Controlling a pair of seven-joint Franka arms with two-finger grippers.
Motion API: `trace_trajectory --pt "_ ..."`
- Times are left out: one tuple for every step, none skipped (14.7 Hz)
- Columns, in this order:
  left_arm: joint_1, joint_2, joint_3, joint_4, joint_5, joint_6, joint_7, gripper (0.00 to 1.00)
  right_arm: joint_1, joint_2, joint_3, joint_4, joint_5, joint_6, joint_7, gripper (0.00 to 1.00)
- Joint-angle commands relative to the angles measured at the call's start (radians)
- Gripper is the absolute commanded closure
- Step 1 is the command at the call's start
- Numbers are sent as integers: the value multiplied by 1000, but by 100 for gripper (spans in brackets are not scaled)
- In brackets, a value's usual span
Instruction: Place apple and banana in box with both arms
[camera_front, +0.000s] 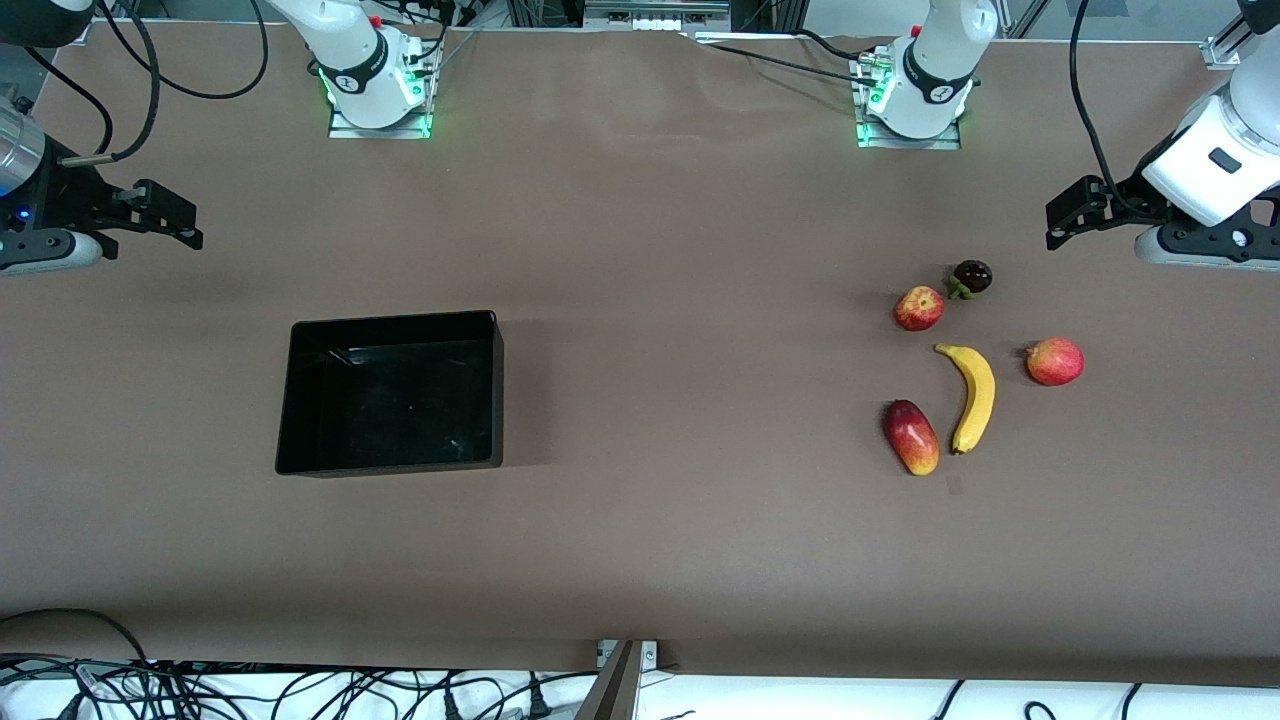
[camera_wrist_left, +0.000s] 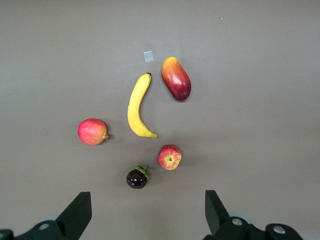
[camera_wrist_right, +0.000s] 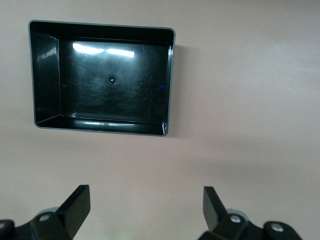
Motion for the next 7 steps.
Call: trace_trajectory --pt "1 12 -2 29 28 -33 -2 0 -20 -2 21 11 -19 -13 -10 0" --pt "1 10 -2 28 28 -35 -2 0 -20 -2 21 12 -21 -15 -13 0" --pt "1 10 -2 29 28 -38 -2 0 -20 -1 21 14 -19 -15 -16 0" --pt "1 12 -2 29 28 -36 7 0 -20 1 21 14 -19 -15 -17 0" --pt "0 12 -4 29 28 -35 7 0 -21 1 21 14 -19 -13 -16 0" --pt "0 12 -9 29 28 -32 6 0 -21 1 21 14 -21 -12 -14 0" --pt "0 13 -10 31 28 -29 1 0 -21 1 20 14 -22 -10 -13 0"
